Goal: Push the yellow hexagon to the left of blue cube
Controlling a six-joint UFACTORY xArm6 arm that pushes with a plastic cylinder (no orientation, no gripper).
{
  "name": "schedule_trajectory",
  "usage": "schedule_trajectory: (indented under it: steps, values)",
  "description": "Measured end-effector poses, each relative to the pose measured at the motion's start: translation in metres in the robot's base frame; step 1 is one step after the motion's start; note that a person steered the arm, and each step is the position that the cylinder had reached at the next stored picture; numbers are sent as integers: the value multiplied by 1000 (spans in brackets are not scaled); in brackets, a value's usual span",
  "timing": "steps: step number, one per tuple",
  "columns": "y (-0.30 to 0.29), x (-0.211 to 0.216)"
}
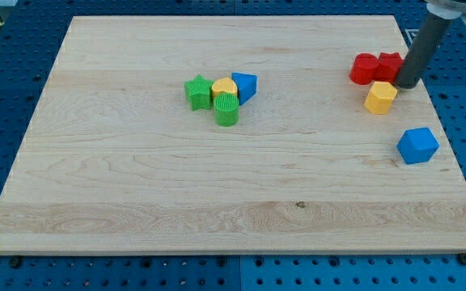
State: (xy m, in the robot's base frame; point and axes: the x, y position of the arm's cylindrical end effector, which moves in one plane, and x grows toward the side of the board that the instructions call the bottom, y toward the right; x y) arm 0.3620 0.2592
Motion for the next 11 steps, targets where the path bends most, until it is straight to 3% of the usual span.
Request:
schedule_trajectory:
  steps: [2, 6, 7, 10, 11]
  values:
    - [-55, -3]
    - [-3, 28]
    - [-43, 59]
    - [-102, 47]
    - [-131, 89]
